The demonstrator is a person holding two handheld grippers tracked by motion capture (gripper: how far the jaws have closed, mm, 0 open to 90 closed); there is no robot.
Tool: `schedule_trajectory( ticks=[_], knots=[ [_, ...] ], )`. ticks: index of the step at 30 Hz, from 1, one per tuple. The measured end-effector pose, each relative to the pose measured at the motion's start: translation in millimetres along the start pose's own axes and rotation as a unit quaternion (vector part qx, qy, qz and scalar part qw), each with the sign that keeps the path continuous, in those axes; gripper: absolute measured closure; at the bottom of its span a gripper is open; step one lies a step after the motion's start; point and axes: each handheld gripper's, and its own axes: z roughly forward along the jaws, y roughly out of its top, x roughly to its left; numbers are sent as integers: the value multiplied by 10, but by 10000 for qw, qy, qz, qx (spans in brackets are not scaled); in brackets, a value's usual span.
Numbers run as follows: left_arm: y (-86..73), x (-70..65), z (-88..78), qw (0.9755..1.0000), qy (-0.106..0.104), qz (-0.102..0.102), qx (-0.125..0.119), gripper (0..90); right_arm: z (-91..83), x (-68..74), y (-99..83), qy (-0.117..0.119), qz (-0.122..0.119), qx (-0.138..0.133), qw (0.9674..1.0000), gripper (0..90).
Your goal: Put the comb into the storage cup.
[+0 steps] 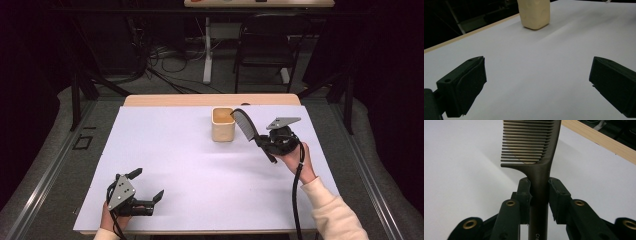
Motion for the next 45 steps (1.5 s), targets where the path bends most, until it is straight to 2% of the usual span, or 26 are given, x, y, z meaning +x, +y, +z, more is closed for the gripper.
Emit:
schedule_trajectory(
  ticks=[45],
  knots=[
    [-1, 2, 2, 10000, 6, -12, -7, 12, -58, -19, 347, -125, -165, -282, 9994, 720]
  ],
)
